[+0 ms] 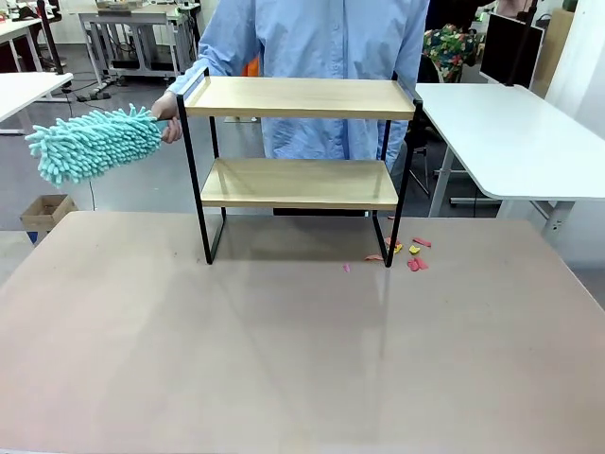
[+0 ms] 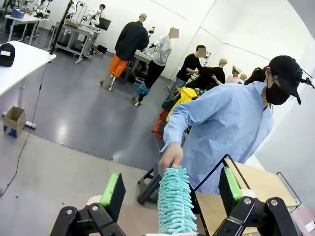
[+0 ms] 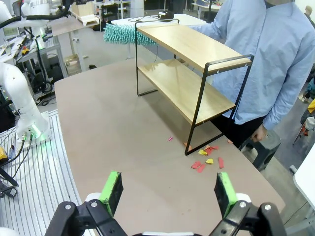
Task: Clean the shelf.
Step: Hand the Duster back to the human.
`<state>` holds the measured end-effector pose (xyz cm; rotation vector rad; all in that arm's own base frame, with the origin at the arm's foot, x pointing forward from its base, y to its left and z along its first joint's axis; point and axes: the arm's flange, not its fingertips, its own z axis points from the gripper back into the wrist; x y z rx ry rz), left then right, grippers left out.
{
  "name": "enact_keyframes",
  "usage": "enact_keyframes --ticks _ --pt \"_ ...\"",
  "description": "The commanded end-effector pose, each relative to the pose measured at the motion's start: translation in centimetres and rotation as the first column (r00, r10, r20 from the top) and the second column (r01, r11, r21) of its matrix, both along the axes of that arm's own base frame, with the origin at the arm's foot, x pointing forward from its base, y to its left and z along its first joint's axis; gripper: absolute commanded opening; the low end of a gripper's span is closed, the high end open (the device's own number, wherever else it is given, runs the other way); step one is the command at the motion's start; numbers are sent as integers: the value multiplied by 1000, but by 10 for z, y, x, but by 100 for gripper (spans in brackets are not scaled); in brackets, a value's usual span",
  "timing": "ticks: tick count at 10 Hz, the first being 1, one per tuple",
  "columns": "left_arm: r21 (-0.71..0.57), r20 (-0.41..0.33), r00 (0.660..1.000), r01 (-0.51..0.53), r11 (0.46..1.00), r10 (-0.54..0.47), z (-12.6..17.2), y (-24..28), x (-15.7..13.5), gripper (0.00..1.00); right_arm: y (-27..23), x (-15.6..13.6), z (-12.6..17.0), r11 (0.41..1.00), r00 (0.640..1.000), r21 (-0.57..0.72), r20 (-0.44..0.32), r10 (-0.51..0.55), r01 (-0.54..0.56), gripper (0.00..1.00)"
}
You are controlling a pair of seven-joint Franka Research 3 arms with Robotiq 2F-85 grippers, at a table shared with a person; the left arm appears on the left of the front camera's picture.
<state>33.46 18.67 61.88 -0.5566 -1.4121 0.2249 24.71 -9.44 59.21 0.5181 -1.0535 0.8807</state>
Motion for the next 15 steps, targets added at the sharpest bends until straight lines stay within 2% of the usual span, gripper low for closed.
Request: enact_keyframes --ticks 1,15 --pt "-15 8 1000 -9 1000 10 -1 -2 -1 100 -1 0 1 1000 1000 -3 9 5 -5 100" --pt "-15 8 1000 -9 1000 10 -1 -2 -1 100 -1 0 1 1000 1000 -3 9 5 -5 100"
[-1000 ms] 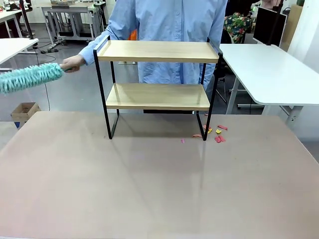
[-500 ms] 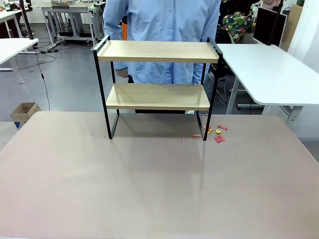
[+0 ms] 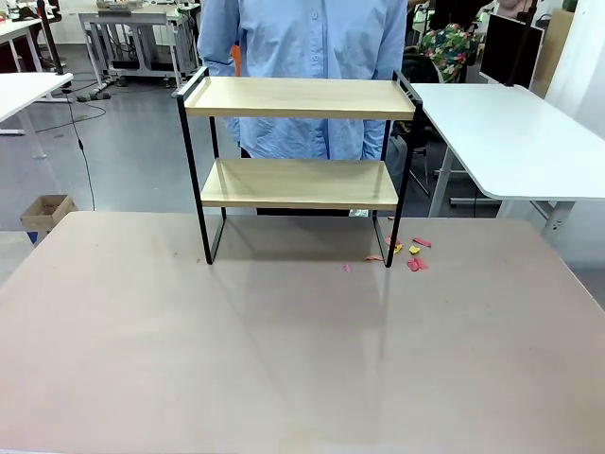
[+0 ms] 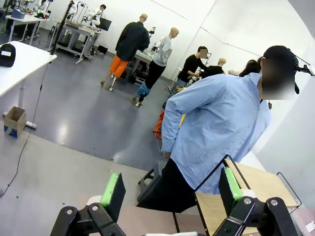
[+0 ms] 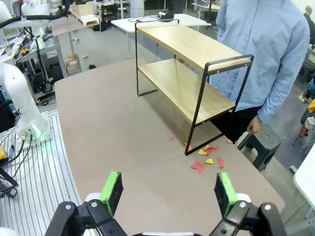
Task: Clean the shelf.
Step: Hand the Duster back to the human.
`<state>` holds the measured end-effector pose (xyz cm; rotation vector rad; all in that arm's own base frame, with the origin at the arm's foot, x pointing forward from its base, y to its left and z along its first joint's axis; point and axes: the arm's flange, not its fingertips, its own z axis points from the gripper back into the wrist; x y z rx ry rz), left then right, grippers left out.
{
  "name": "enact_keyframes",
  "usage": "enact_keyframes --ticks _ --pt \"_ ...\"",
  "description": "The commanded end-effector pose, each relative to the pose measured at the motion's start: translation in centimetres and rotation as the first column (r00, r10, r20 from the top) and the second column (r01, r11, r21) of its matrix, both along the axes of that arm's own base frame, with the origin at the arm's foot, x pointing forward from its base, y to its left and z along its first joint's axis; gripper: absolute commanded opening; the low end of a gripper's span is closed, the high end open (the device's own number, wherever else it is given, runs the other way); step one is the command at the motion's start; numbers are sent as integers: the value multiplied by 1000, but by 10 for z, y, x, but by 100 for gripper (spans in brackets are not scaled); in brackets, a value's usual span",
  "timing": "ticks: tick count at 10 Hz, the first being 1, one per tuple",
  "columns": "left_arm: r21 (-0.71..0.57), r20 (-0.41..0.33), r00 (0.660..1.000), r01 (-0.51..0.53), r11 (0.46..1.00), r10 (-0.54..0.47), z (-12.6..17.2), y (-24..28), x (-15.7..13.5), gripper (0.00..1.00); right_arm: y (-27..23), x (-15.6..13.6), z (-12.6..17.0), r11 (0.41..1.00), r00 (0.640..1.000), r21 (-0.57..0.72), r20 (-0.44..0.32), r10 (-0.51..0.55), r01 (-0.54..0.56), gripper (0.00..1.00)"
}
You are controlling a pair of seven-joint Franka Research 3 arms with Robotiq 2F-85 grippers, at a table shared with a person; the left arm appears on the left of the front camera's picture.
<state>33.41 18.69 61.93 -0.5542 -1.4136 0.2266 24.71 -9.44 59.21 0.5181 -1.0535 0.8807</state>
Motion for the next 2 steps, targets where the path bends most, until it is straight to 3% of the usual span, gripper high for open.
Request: enact_keyframes --ticks 1,2 --pt "-16 7 1000 -7 1000 7 -2 -2 -1 100 -1 0 1 1000 1000 -3 9 5 -5 100" --pt "-16 7 1000 -7 1000 7 -2 -2 -1 100 -1 0 1 1000 1000 -3 9 5 -5 100"
